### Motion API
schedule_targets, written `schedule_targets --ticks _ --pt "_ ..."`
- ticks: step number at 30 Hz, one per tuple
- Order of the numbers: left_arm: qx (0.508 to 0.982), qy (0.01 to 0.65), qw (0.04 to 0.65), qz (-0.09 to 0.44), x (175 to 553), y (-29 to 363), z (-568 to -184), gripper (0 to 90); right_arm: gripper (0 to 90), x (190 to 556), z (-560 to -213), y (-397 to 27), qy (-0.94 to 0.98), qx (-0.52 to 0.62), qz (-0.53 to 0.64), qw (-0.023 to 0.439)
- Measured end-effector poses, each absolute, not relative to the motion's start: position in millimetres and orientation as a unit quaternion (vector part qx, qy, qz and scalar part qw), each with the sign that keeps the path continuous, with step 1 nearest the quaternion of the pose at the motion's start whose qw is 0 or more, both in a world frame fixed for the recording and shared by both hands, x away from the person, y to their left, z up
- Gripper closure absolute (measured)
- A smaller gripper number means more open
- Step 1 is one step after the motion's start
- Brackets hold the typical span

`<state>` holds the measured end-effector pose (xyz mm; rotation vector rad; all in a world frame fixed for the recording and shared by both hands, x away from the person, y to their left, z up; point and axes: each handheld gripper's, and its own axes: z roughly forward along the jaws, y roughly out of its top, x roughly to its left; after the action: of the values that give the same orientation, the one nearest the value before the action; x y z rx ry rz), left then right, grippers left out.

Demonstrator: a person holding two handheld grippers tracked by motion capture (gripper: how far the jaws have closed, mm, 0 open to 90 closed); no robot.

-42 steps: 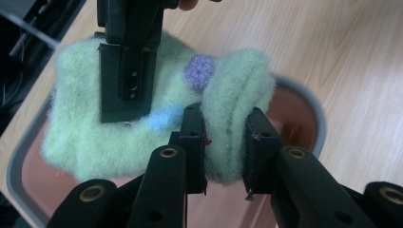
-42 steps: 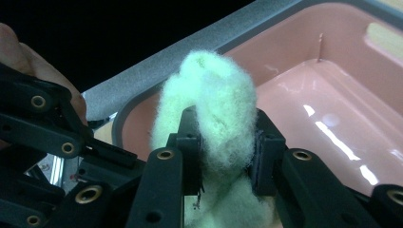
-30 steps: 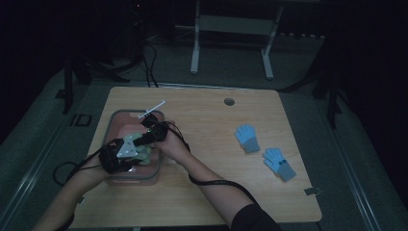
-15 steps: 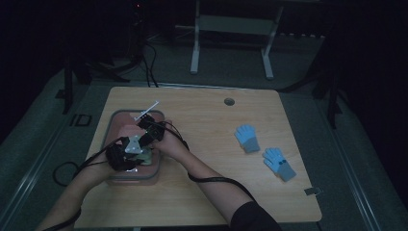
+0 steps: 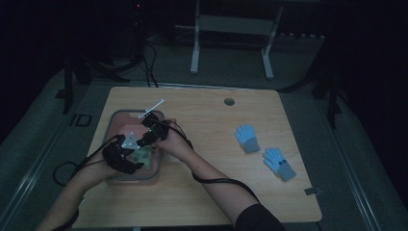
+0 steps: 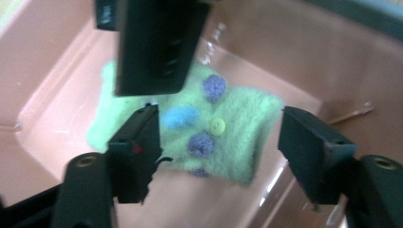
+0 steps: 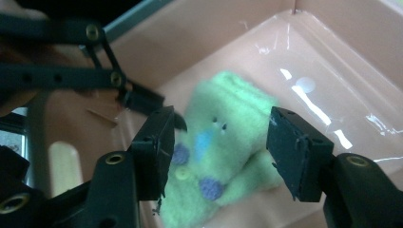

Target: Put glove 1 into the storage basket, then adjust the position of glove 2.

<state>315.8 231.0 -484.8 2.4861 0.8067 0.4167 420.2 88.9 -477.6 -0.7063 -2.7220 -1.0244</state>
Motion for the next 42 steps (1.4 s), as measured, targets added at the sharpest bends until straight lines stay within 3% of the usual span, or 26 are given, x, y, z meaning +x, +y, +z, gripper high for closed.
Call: schedule_targets --ticks 3,10,12,18,28,42 --pt "0.901 0.308 0.266 0.147 312.0 233.2 -477.5 16.2 38.7 416.3 -470.6 83.0 -0.905 -0.226 -0.351 0.077" --pt "0.885 0.318 0.313 0.130 303.3 222.6 -464.7 2.9 23.2 406.8 -454.4 60.9 -0.905 -0.183 -0.373 0.092" --pt "0.881 0.317 0.328 0.129 301.0 216.8 -462.4 2.4 17.3 403.5 -450.7 52.9 -0.907 -0.173 -0.373 0.093" --pt "0.871 0.301 0.363 0.137 293.8 191.0 -455.6 2.0 17.4 396.6 -441.7 21.1 -0.900 -0.173 -0.392 0.083" --pt "0.866 0.290 0.389 0.122 289.0 155.3 -455.3 2.0 16.3 393.7 -443.4 -46.8 -0.893 -0.190 -0.407 0.019" --pt "0.870 0.237 0.416 0.115 266.5 97.1 -464.5 2.1 13.7 389.3 -459.0 -140.8 -0.871 -0.241 -0.427 -0.012"
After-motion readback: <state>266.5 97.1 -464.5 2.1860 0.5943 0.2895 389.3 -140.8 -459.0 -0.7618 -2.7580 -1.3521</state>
